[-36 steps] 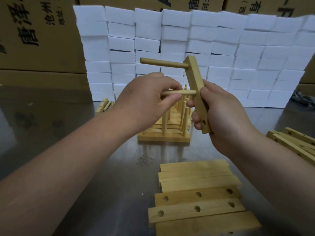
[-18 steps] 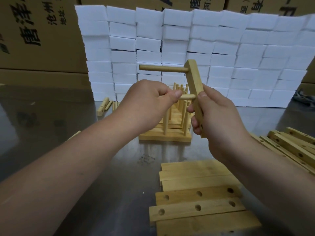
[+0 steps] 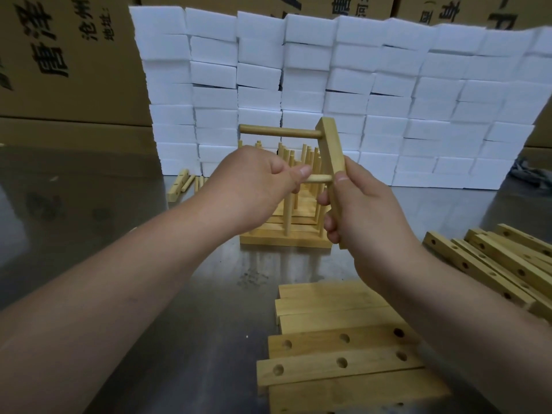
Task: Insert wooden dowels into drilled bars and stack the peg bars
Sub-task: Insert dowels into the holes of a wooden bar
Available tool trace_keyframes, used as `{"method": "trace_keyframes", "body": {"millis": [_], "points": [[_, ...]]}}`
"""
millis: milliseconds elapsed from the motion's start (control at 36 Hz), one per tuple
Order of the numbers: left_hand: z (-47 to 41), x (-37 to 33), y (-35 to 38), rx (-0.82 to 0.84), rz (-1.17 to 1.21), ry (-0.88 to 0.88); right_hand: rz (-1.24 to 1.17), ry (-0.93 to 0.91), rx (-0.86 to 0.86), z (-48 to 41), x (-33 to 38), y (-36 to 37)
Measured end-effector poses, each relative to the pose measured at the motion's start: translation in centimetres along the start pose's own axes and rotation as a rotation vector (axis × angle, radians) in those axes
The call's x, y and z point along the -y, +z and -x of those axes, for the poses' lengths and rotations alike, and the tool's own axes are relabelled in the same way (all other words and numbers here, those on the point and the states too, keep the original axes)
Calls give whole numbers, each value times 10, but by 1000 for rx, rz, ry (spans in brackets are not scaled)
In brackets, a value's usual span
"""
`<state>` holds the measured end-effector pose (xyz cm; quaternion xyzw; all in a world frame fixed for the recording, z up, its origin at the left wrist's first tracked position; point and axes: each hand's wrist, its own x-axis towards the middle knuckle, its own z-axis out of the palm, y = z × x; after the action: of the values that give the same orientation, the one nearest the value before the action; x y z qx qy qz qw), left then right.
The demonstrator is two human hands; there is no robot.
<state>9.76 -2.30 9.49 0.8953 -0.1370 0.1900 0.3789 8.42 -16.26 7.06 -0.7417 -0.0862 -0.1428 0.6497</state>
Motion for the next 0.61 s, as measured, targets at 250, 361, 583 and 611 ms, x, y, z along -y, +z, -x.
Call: {"method": "trace_keyframes", "body": {"millis": [250,361,583,611], "points": [[1,-3,-23,284,-162,-90,-83,81,-19,-5,-2,3],[-9,9,-43,351,-197,-166,-126,145,-67,-10,-4,2],[-33,72,-74,283,-786,-425,-254,178,-128,-15,4,-4],[-31,83,-73,298,-816,-470,-252,169,-121,-14,5,-4]]}}
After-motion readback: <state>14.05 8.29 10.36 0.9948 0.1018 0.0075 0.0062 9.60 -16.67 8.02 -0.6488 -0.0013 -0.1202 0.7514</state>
